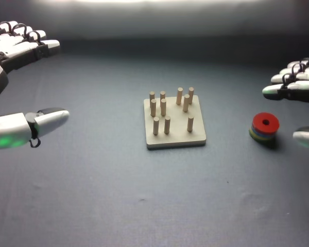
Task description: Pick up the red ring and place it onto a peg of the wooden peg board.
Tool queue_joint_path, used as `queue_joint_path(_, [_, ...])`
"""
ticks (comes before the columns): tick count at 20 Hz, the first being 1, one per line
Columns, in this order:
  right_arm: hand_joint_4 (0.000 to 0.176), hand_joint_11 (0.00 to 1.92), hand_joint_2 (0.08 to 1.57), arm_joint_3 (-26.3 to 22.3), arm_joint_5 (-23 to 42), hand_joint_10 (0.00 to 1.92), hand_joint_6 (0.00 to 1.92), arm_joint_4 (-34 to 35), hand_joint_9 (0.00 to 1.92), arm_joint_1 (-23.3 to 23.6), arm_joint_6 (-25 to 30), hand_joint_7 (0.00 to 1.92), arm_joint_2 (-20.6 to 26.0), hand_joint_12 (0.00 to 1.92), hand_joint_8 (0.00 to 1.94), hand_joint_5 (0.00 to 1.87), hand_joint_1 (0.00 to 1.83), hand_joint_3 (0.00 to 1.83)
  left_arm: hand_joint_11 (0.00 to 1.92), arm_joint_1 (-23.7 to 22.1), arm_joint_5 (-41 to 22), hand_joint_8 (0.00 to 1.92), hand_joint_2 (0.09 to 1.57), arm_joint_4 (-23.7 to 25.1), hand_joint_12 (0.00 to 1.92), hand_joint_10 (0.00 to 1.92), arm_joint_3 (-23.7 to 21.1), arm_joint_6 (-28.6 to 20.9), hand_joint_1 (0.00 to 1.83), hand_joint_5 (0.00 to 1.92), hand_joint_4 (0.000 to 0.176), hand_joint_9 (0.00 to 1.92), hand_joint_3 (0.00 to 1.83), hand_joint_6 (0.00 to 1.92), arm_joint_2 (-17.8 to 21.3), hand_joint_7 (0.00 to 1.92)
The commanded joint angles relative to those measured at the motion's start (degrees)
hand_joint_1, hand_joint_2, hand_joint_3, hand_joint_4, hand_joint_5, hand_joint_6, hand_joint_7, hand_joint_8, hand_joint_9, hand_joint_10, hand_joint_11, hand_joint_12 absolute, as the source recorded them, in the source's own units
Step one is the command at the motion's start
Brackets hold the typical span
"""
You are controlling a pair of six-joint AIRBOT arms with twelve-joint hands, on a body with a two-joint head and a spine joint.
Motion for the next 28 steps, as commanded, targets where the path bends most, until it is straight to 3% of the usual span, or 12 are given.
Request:
queue_joint_path(1, [0.039,0.20,1.29,0.00,6.72,0.00,0.00,1.84,0.27,0.68,0.29,0.32,0.41,0.18,0.00,0.42,0.52,0.00,0.00,-0.20,-7.71,0.01,1.05,0.23,0.32,0.00,0.04,-0.25,0.52,0.42,0.000,0.18,0.00,0.00,0.03,0.25])
queue_joint_path(3, [0.038,0.22,1.28,-0.01,6.72,0.00,0.00,1.82,0.28,0.68,0.29,0.33,0.57,0.17,0.00,0.42,0.51,0.00,0.00,-0.20,-7.67,0.00,1.06,0.33,0.40,0.00,0.11,-0.41,0.55,0.40,0.000,0.19,0.00,0.00,0.01,0.27])
queue_joint_path(6, [0.049,0.23,1.22,0.78,4.94,0.01,0.00,1.80,0.29,0.92,0.13,0.32,0.15,0.16,0.01,0.42,0.76,0.00,0.00,-0.27,-7.30,0.00,1.05,0.50,0.49,0.00,0.50,-0.77,0.59,0.39,0.000,0.20,0.00,0.00,-0.69,0.27])
queue_joint_path(9, [0.050,0.19,1.18,3.75,-2.29,0.00,0.00,-0.23,0.25,4.33,0.13,0.29,-2.09,0.15,0.00,0.40,0.83,0.00,0.00,-0.29,-6.57,0.00,1.04,0.53,0.52,0.00,0.57,-0.88,0.59,0.40,0.001,0.20,0.00,0.00,-0.89,0.27])
queue_joint_path(10, [0.049,0.03,1.12,4.55,-4.69,0.00,0.01,-1.48,0.25,5.80,0.14,0.31,-2.62,0.48,0.00,0.41,0.96,0.00,0.00,-0.27,-6.57,0.01,1.04,0.54,0.51,0.00,0.55,-0.97,0.55,0.40,0.009,0.22,0.00,0.00,-0.86,0.30])
queue_joint_path(11, [0.074,0.00,1.06,5.23,-6.98,0.01,0.00,-2.73,0.31,7.08,0.14,0.34,-3.00,0.69,0.00,0.44,0.98,0.00,0.00,-0.27,-6.61,0.00,1.04,0.55,0.46,0.00,0.56,-1.00,0.57,0.39,0.017,0.21,0.00,0.00,-0.86,0.30])
queue_joint_path(12, [0.074,0.00,1.06,5.87,-9.33,0.01,0.00,-4.12,0.31,8.34,0.15,0.34,-3.34,0.69,0.00,0.44,0.98,0.00,0.00,-0.28,-6.61,0.00,1.04,0.61,0.46,0.00,0.59,-1.00,0.57,0.39,0.017,0.21,0.00,0.00,-0.86,0.30])
queue_joint_path(13, [0.071,0.04,1.01,6.40,-11.31,0.01,0.00,-5.43,0.36,9.59,0.15,0.36,-3.71,0.91,0.00,0.44,1.05,0.00,0.00,-0.30,-6.61,0.00,1.04,0.63,0.48,0.00,0.59,-1.00,0.59,0.40,0.003,0.21,0.00,0.01,-0.88,0.28])
queue_joint_path(19, [0.023,0.33,0.91,9.15,-20.59,0.01,0.00,-13.94,0.47,14.95,1.11,0.40,-6.79,0.64,0.00,0.47,1.23,0.00,0.00,-0.29,-6.49,0.00,1.05,0.63,0.36,0.00,0.63,-1.00,0.63,0.39,0.000,0.18,0.00,0.00,-1.06,0.28])
queue_joint_path(23, [0.024,0.49,0.94,10.10,-22.54,0.04,0.00,-14.65,0.82,15.49,1.11,0.63,-8.02,1.02,0.00,0.59,1.16,0.00,0.00,-0.30,-6.51,0.00,1.05,0.68,0.31,0.01,0.62,-1.00,0.62,0.40,0.000,0.20,0.00,0.00,-1.04,0.30])
queue_joint_path(25, [0.000,0.46,0.94,10.13,-22.64,0.04,0.00,-14.65,0.87,15.49,1.11,0.69,-8.22,1.13,0.00,0.67,1.19,0.00,0.00,-0.29,-6.51,0.00,1.05,0.67,0.39,0.00,0.62,-1.00,0.63,0.40,0.000,0.21,0.00,0.00,-1.05,0.30])
queue_joint_path(28, [0.000,0.40,0.94,10.09,-22.64,0.03,0.00,-15.07,0.86,15.67,1.11,0.71,-8.46,1.26,0.01,0.70,1.13,0.00,0.00,-0.30,-6.51,0.00,1.05,0.67,0.35,0.00,0.64,-1.04,0.62,0.40,0.000,0.21,0.00,0.00,-1.05,0.29])
